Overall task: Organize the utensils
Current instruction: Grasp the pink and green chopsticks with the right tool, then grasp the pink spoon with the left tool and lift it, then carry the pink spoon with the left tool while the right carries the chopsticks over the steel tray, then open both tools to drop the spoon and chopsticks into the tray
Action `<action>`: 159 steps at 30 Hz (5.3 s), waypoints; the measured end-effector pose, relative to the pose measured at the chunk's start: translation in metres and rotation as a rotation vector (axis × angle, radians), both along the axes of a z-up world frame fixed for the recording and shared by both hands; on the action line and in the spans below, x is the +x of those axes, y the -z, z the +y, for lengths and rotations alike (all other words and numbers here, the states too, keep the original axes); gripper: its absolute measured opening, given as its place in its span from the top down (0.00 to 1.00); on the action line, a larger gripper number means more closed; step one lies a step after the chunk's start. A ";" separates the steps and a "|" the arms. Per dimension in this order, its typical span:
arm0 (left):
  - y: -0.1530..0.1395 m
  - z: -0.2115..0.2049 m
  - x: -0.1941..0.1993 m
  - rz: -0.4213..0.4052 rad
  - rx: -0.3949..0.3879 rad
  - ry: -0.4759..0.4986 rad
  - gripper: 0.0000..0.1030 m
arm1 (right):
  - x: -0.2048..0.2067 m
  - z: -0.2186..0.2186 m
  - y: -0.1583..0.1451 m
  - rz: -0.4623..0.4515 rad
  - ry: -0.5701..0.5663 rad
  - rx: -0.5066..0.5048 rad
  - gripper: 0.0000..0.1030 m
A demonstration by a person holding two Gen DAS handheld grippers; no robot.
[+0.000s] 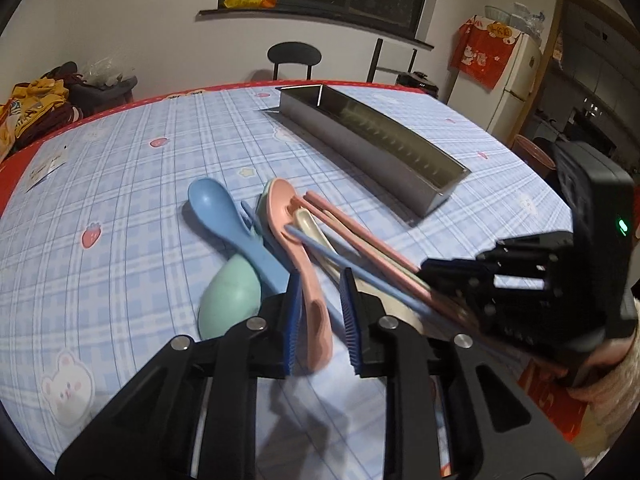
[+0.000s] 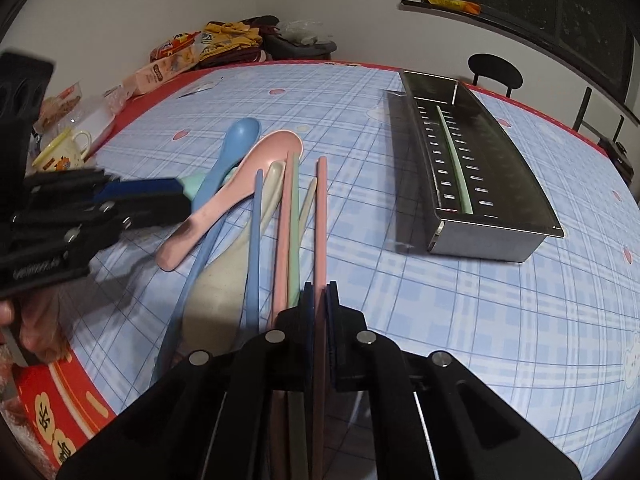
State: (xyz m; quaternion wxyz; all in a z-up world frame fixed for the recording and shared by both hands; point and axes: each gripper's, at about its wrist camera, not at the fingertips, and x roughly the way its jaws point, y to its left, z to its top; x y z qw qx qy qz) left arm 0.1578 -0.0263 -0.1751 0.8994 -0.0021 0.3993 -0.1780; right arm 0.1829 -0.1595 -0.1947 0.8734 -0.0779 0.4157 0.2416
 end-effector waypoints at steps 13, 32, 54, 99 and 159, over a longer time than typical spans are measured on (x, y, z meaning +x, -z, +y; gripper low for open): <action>0.008 -0.012 0.032 0.064 0.087 -0.039 0.79 | -0.003 -0.004 0.000 0.005 0.010 0.020 0.94; 0.021 -0.004 0.019 0.102 0.070 -0.043 0.86 | -0.002 -0.006 0.000 0.008 0.018 0.027 0.94; 0.009 0.047 -0.018 -0.041 -0.224 -0.153 0.89 | -0.008 0.012 -0.001 -0.051 0.020 -0.097 0.94; -0.018 0.065 -0.025 -0.088 -0.342 -0.212 0.89 | -0.013 -0.092 -0.063 -0.173 0.102 0.513 0.94; -0.098 -0.015 0.099 -0.187 -0.145 -0.277 0.06 | 0.111 -0.100 -0.058 -0.209 0.406 0.374 0.06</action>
